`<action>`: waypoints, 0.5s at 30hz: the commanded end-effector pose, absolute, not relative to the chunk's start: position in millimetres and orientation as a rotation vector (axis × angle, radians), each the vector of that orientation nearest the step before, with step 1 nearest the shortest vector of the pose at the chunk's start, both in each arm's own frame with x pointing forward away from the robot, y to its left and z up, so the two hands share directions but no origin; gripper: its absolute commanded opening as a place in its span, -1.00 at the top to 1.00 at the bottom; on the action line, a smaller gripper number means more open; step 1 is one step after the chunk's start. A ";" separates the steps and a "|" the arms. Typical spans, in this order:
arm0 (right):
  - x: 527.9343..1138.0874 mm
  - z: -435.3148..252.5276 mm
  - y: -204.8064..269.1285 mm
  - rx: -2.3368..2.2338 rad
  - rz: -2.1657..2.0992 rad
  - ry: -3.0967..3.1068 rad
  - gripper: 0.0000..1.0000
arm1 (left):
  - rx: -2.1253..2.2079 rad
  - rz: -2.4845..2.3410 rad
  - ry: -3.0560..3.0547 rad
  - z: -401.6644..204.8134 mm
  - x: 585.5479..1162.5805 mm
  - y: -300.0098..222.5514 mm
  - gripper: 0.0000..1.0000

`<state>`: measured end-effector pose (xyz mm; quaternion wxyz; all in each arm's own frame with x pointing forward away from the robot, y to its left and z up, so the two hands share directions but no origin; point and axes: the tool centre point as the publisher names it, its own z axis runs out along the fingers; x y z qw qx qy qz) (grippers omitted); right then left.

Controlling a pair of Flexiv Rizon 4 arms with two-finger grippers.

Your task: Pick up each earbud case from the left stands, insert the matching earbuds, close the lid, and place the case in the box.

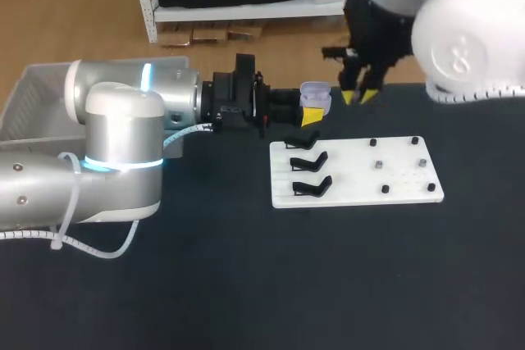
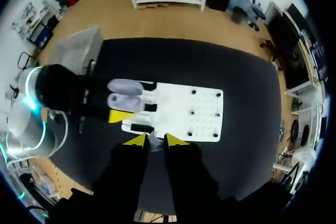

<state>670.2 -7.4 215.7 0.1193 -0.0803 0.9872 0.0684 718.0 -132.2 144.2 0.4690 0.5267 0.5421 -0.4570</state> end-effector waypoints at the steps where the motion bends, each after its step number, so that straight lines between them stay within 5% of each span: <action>1: 670.6 230.9 5.3 -0.298 0.200 2.874 1.00 | 1.285 -1.117 1.321 142.6 716.7 -131.6 1.00; 15: 692.1 216.7 38.3 -0.519 0.152 2.864 1.00 | 1.285 -1.117 1.321 142.6 716.7 -131.6 1.00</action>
